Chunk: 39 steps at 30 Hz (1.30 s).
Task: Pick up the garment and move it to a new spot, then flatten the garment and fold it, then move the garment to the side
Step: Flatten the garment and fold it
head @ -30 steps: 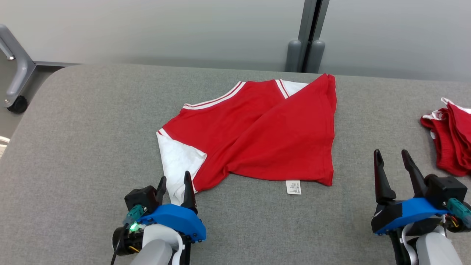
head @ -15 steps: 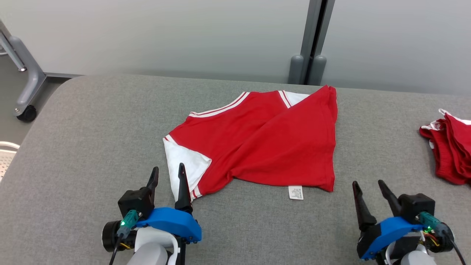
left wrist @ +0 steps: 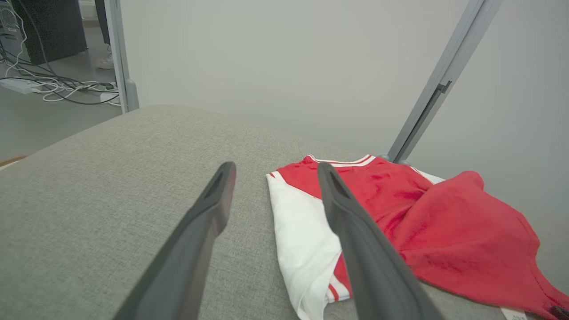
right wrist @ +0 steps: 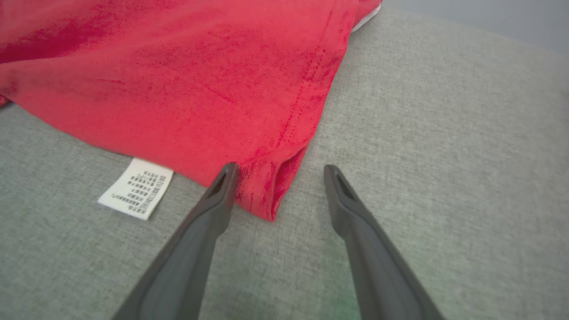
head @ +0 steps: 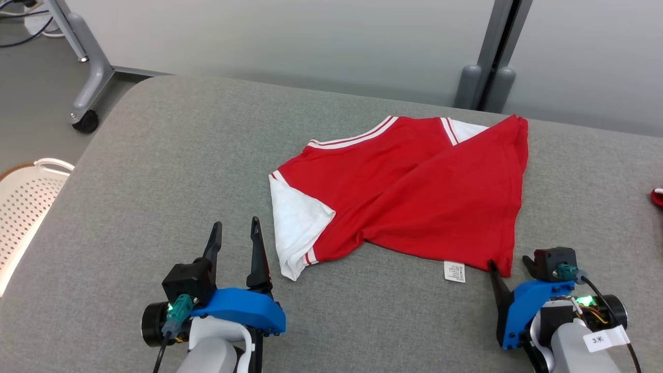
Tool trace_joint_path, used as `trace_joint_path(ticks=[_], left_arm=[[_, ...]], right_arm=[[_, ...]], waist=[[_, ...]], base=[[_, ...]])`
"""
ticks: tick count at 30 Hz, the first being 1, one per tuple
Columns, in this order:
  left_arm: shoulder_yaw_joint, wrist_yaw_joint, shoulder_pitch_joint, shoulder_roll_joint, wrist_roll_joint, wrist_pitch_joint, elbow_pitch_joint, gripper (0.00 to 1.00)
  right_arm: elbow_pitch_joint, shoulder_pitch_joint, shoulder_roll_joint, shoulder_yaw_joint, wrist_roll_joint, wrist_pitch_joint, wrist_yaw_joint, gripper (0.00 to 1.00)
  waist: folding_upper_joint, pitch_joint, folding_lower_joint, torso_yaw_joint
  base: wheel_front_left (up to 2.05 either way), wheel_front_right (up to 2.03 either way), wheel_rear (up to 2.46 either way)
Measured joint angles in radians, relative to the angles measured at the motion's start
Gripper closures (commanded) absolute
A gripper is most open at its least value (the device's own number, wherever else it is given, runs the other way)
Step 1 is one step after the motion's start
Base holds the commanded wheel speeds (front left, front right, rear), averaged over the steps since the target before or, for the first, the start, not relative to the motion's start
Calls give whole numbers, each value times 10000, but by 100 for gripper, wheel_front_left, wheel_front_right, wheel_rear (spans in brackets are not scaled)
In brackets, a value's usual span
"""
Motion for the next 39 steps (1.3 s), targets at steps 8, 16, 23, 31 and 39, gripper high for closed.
trace_joint_path(ticks=[8,16,23,31,39], left_arm=[[301,86,199,35,125,0,-224,0],[391,84,204,109,203,0,-261,0],[322,82,155,90,222,2,-274,0],[263,25,109,65,230,4,-113,0],[-422,-240,-260,-73,349,456,430,0]], right_arm=[[974,-454,6,359,150,-420,0,91],[1055,-735,13,-136,50,-1103,0,100],[477,-535,-307,-1346,-525,-1114,0,100],[81,-271,-251,-2015,-792,-1035,0,81],[-589,-17,-69,-2274,-604,-1526,0,0]], waist=[[1,151,0,-110],[3,209,0,-959],[3,286,0,-1487],[4,350,0,-1625],[3,195,-1,-1792]], base=[[0,0,0],[0,0,0],[0,0,0],[0,0,0],[0,0,0]])
